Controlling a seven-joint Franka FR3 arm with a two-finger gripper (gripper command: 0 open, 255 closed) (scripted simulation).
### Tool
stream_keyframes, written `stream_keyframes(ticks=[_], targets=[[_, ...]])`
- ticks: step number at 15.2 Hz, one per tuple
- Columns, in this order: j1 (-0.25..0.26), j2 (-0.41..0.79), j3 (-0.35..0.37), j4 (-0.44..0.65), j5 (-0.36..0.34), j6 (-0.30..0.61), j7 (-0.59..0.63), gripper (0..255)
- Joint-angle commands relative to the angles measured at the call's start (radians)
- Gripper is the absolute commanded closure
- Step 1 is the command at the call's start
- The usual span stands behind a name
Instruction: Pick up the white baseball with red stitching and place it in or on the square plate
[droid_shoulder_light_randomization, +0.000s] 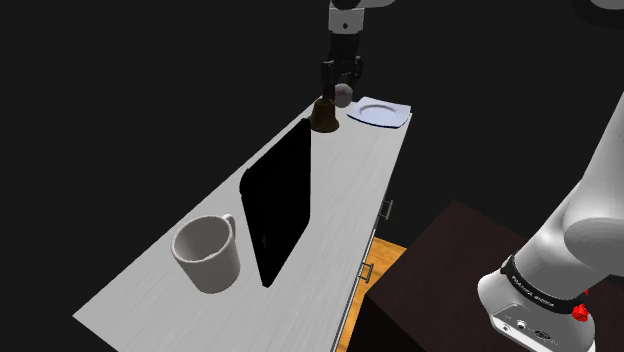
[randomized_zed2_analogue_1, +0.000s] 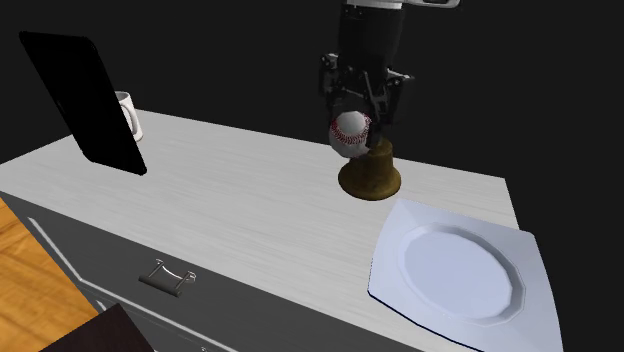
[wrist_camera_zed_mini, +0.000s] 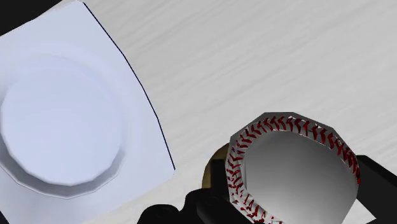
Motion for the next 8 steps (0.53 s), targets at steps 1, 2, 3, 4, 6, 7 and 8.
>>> stream_keyframes(ticks=[1, 2, 3, 4, 6, 7, 8], targets=[[-0.027, -0.005, -0.017, 0.002, 0.001, -0.008, -0.045, 255], [-0.040, -0.005, -0.026, 0.002, 0.001, -0.009, -0.067, 255], [-0.053, -0.005, -0.034, 0.003, 0.002, -0.011, -0.089, 255], [-0.067, -0.003, -0.043, 0.006, 0.002, -0.013, -0.110, 255], [-0.094, 0.002, -0.060, 0.014, 0.003, -0.017, -0.154, 255], [-0.107, 0.007, -0.068, 0.021, 0.004, -0.020, -0.176, 255], [-0.121, 0.012, -0.077, 0.028, 0.005, -0.023, -0.198, 255]])
